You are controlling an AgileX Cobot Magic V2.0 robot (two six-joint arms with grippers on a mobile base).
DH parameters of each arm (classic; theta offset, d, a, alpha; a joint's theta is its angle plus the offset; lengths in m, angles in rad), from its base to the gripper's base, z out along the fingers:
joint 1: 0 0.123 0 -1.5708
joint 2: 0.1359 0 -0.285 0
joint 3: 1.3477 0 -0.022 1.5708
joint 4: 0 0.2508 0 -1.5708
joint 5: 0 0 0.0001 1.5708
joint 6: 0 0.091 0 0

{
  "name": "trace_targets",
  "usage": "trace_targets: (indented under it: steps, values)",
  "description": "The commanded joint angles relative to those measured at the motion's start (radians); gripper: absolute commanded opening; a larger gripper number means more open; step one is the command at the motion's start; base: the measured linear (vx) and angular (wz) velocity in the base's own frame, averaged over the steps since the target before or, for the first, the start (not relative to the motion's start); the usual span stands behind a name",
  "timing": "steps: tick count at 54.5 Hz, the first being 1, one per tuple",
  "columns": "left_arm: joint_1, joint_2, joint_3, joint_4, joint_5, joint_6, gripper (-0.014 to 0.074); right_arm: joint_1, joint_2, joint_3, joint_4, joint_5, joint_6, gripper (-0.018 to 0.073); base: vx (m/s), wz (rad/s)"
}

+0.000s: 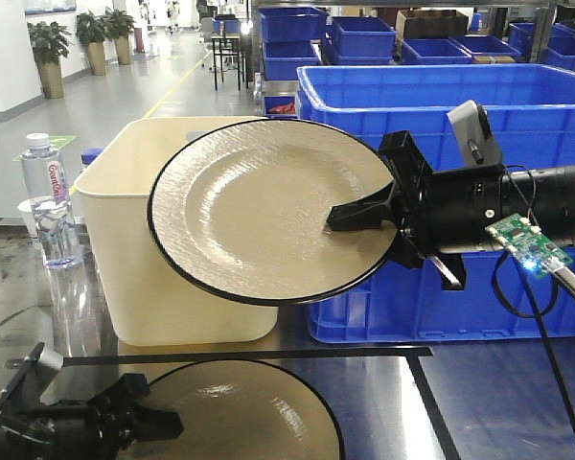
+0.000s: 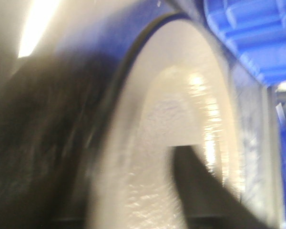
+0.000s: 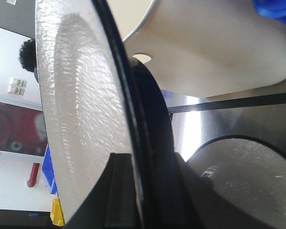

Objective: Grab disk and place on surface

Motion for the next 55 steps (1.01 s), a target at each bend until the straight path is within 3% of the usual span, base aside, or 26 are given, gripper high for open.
trace_targets:
  steps: [1,16,25,35,55]
  values:
    - [0.017,-0.046,-0.032,0.001,0.030,0.003,0.0586,-0.004,-0.048,-0.045,0.113,-0.042,-0.014,-0.0008,0.00,0.00]
    - [0.165,-0.146,-0.032,0.106,0.069,0.003,0.0603,-0.004,-0.048,-0.045,0.090,-0.037,-0.014,-0.0008,0.00,0.00]
    - [0.235,-0.256,-0.032,0.117,0.100,0.005,0.0582,-0.004,-0.048,-0.045,-0.015,-0.022,-0.040,-0.0008,0.00,0.00]
    - [0.256,-0.388,-0.032,0.115,0.040,0.036,0.0561,0.035,-0.028,-0.043,-0.141,-0.022,-0.044,-0.0008,0.00,0.00]
    - [0.256,-0.505,-0.032,0.114,-0.065,0.036,0.0557,0.168,0.145,-0.043,-0.156,-0.002,-0.048,-0.0007,0.00,0.00]
